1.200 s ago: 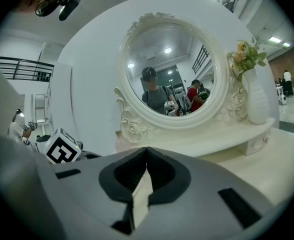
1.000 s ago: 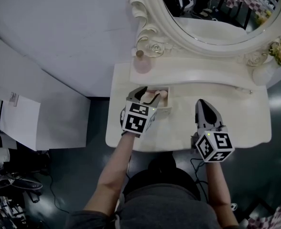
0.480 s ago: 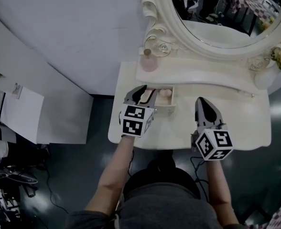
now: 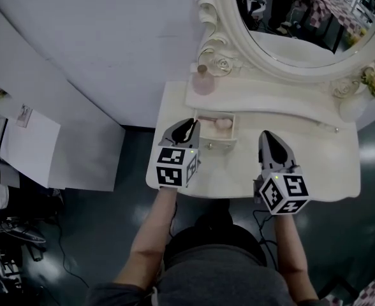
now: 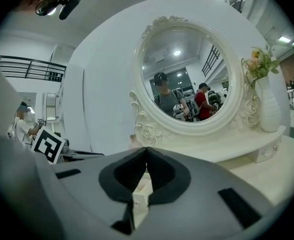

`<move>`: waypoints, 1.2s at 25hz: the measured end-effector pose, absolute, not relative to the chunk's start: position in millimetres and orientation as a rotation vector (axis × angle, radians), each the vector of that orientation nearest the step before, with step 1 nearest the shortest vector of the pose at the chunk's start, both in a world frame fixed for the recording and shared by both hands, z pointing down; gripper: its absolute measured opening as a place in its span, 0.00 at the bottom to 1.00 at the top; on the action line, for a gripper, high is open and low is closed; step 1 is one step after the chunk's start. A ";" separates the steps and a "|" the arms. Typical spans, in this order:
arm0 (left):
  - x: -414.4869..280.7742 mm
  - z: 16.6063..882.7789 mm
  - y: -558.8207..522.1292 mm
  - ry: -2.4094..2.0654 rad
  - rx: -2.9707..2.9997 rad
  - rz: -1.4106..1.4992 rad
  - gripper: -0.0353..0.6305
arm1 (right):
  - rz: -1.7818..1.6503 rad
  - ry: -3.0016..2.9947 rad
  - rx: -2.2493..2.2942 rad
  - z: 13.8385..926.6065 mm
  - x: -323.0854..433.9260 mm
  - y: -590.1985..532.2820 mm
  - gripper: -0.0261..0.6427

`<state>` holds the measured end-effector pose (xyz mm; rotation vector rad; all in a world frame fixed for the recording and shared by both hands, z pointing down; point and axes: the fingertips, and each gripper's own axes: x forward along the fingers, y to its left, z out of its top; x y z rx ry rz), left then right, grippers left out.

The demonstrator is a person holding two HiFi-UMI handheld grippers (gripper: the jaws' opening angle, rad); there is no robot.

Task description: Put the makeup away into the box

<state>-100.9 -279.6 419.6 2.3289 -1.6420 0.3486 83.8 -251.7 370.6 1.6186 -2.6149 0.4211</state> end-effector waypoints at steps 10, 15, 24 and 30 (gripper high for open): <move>-115.8 415.2 -261.6 -1.679 2.297 0.283 0.08 | 0.408 -2.621 1.615 365.9 77.8 -241.7 0.05; -121.3 412.7 -256.5 -1.682 2.282 0.236 0.08 | 0.406 -2.623 1.601 366.1 75.1 -238.8 0.04; -126.6 409.6 -249.3 -1.685 2.275 0.215 0.08 | 0.369 -2.613 1.580 365.8 72.2 -232.5 0.04; -125.5 405.6 -247.3 -1.683 2.287 0.207 0.08 | 0.350 -2.613 1.560 366.1 70.7 -229.7 0.04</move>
